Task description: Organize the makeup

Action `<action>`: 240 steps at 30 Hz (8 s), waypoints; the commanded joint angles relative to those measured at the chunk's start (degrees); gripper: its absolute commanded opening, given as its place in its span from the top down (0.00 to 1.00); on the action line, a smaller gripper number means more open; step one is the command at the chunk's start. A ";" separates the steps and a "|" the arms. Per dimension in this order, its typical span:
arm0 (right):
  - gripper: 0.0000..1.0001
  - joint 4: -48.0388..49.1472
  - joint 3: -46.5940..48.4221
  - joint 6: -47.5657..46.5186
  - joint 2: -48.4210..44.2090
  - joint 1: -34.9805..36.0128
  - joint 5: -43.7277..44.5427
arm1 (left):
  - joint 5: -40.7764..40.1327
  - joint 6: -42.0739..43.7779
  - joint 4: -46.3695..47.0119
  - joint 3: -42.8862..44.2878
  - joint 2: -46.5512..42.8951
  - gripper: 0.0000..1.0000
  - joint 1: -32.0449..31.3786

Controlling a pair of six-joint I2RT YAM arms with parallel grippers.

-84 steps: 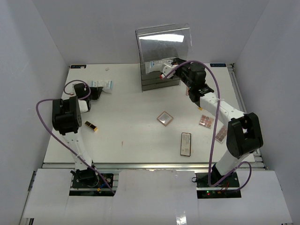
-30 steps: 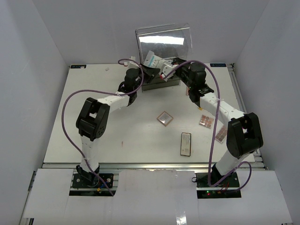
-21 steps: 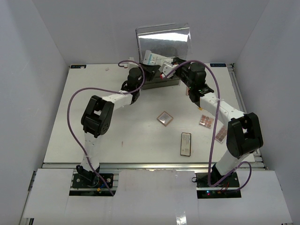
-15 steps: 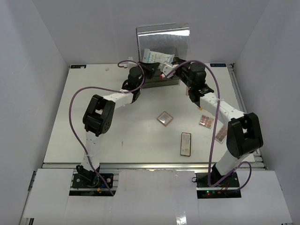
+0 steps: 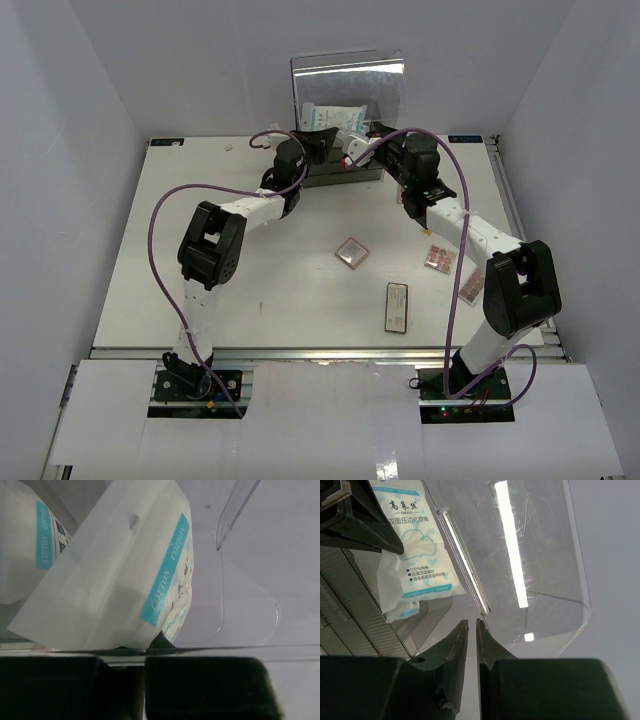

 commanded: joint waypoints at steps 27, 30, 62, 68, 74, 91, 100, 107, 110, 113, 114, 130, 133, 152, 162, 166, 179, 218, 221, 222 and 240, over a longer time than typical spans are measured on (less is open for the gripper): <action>0.81 4.24 2.93 1.38 -1.44 0.10 0.18 | 1.60 -1.90 -7.41 -2.42 -6.50 0.46 0.03; 0.81 3.98 3.03 1.48 -1.39 0.15 0.13 | 3.15 -1.49 -6.47 -6.05 -8.47 0.45 -0.07; 0.80 5.54 -10.81 -0.54 -6.01 0.19 0.22 | 3.57 18.63 -2.74 -50.50 -42.89 0.38 4.59; 0.78 5.82 -19.68 0.23 -9.23 0.10 0.57 | 6.89 29.68 -5.11 -54.77 -51.38 0.28 6.93; 0.57 -9.39 -18.20 15.21 -16.13 -1.32 -6.87 | 23.51 33.24 -3.87 -53.62 -47.02 0.23 8.47; 0.05 -34.61 -19.52 46.08 -20.96 -25.41 -63.01 | 29.85 22.54 17.76 -40.00 -18.78 0.07 4.31; 0.14 -31.92 -23.34 48.00 -20.96 -32.20 -63.66 | 17.91 12.17 27.12 -26.64 -1.15 0.25 2.49; 0.26 -30.28 -24.56 48.56 -21.76 -32.77 -63.19 | 12.22 11.14 25.23 -14.92 5.83 0.31 1.55; 0.27 -28.40 -25.44 49.68 -22.49 -32.77 -63.02 | 9.87 9.73 24.64 -12.25 7.39 0.33 1.43; 0.27 -27.17 -25.78 50.23 -22.88 -32.83 -63.14 | 8.22 8.21 23.94 -10.55 9.11 0.35 1.37; 0.28 -26.97 -25.85 50.36 -22.98 -32.86 -63.23 | 7.64 7.73 23.61 -10.06 9.65 0.35 1.34; 0.28 -23.42 -27.21 53.82 -24.16 -34.09 -63.85 | 3.95 7.22 18.73 -7.04 10.79 0.50 0.90; 0.28 -22.77 -27.55 54.32 -24.43 -34.32 -63.85 | 3.66 6.77 17.64 -5.49 11.55 0.52 0.90; 0.29 -20.97 -28.40 55.98 -24.47 -34.71 -64.11 | 4.34 3.62 20.52 -8.60 11.08 0.92 0.90; 0.30 -20.10 -29.10 56.50 -23.92 -34.62 -62.16 | 10.43 6.58 27.57 -25.31 1.80 0.97 0.10; 0.30 -20.14 -29.19 56.33 -23.75 -34.51 -61.08 | 11.68 5.24 31.17 -30.82 -0.49 0.96 -0.46; 0.30 -21.60 -28.84 54.80 -23.78 -34.01 -57.81 | 13.41 5.42 34.36 -37.62 -5.16 0.93 -1.83; 0.13 -42.17 -24.11 28.51 -23.19 -15.64 -28.37 | 24.04 42.98 -6.99 -58.01 -53.22 0.04 14.12; 0.12 -43.41 -23.20 27.16 -21.83 -11.95 -25.97 | 21.17 52.32 -18.27 -54.71 -59.73 0.02 14.87; 0.12 -43.62 -22.79 27.22 -21.56 -11.11 -25.21 | 19.52 54.74 -22.59 -53.40 -61.79 0.02 14.94; 0.10 -41.58 -7.92 52.02 -3.19 10.41 -1.16 | 6.69 76.07 -45.89 -54.18 -85.48 0.02 15.22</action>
